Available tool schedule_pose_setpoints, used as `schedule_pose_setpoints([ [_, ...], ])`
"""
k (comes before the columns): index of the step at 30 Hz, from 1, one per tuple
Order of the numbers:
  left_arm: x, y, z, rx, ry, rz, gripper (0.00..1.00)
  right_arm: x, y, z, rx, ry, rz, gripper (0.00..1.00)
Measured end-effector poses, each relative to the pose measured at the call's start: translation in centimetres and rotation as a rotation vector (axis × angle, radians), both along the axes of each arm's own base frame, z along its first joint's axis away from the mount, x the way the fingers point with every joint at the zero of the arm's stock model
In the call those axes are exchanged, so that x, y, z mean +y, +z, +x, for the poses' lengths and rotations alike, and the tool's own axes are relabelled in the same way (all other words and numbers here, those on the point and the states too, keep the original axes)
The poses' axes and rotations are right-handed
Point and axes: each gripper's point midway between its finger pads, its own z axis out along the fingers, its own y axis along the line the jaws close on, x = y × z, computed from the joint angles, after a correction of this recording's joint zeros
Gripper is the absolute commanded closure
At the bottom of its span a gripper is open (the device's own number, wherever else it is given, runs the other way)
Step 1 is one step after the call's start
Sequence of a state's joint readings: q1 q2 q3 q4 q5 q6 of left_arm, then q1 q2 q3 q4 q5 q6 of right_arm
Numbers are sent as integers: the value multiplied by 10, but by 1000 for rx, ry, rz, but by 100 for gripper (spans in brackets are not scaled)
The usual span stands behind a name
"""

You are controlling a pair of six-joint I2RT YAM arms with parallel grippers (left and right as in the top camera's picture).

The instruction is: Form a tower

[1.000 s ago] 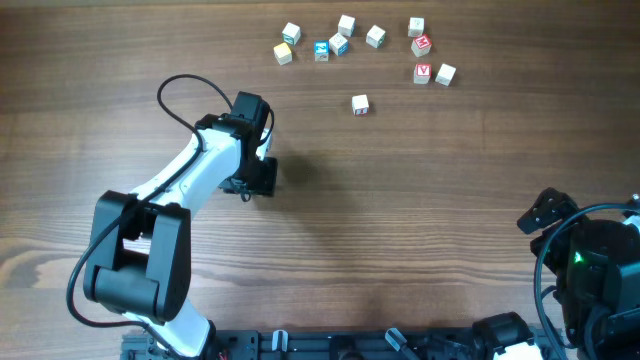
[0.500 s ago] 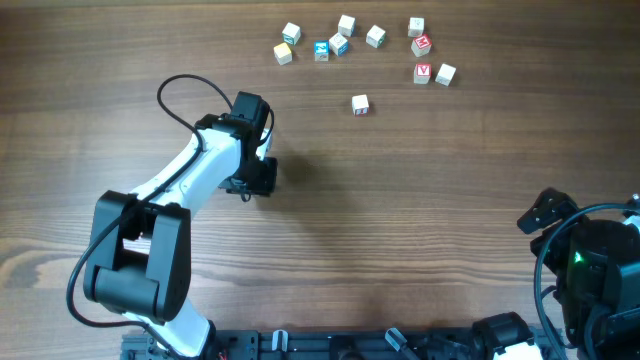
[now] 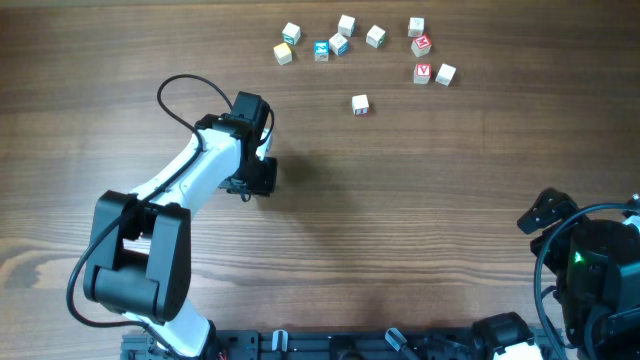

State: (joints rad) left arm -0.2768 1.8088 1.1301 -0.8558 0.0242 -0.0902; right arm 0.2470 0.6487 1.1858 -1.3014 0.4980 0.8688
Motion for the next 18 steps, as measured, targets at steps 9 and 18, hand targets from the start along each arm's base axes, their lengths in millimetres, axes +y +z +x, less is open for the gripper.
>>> schedule_pose_setpoints([
  [9,0,0,0,-1,0,0,78,0,0,0,0,0,0,0],
  [18,1,0,-1,5,0,8,80,0,0,0,0,0,0,0],
])
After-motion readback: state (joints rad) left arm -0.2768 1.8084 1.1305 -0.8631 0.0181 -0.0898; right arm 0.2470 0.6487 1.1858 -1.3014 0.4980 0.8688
